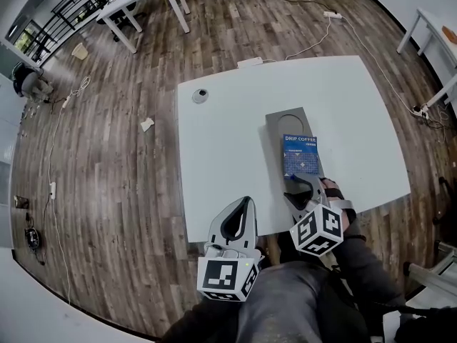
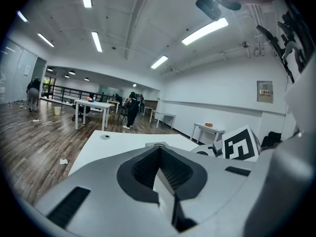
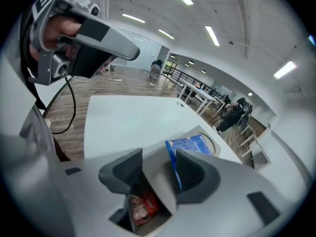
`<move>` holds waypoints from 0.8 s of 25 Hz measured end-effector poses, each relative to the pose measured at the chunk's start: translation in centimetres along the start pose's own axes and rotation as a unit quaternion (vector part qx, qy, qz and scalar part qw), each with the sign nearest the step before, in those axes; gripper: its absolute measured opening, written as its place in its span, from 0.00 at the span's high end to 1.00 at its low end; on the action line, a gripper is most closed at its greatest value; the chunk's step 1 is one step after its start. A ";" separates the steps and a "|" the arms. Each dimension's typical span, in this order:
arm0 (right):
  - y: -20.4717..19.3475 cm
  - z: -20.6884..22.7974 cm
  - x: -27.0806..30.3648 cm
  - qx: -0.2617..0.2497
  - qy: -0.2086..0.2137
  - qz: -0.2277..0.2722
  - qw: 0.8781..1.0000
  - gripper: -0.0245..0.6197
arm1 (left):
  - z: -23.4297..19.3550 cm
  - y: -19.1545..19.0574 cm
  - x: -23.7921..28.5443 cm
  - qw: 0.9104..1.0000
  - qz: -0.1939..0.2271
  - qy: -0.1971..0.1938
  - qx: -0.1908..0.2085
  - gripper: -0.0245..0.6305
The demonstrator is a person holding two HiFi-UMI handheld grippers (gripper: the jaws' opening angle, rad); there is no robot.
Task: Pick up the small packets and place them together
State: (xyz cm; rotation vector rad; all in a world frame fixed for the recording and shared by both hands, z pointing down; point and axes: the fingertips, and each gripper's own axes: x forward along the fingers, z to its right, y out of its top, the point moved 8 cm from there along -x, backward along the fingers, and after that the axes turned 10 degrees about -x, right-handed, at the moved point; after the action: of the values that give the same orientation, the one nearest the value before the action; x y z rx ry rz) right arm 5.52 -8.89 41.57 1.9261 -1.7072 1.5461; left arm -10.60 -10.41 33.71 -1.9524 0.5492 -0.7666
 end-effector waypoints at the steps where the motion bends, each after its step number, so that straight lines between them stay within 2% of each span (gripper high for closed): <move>1: 0.1 0.0 -0.2 0.005 0.001 0.004 1.000 0.64 | 0.1 0.1 -0.1 1.000 0.001 -0.001 0.000 0.97; 7: 0.6 0.3 -1.6 0.031 -0.028 0.030 0.999 0.62 | 0.5 0.2 -0.4 1.000 0.002 -0.008 0.002 0.97; 12: -0.7 1.9 -5.0 0.087 -0.066 0.057 0.992 0.62 | 0.7 0.8 -0.7 1.000 0.012 -0.014 0.008 0.97; 16: -3.5 3.0 -8.2 0.122 -0.102 0.037 0.987 0.62 | 1.5 -0.1 -1.1 0.999 0.004 -0.035 0.015 0.97; 20: -5.1 1.1 -9.8 0.134 -0.097 0.015 0.986 0.62 | 3.3 -0.5 -1.4 0.997 -0.002 -0.067 0.024 0.97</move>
State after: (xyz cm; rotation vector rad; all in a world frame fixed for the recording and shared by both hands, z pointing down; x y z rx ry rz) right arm 11.91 -1.47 36.32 2.2577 -1.6785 1.7276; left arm -9.26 -7.31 32.53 -1.9453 0.4421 -0.6391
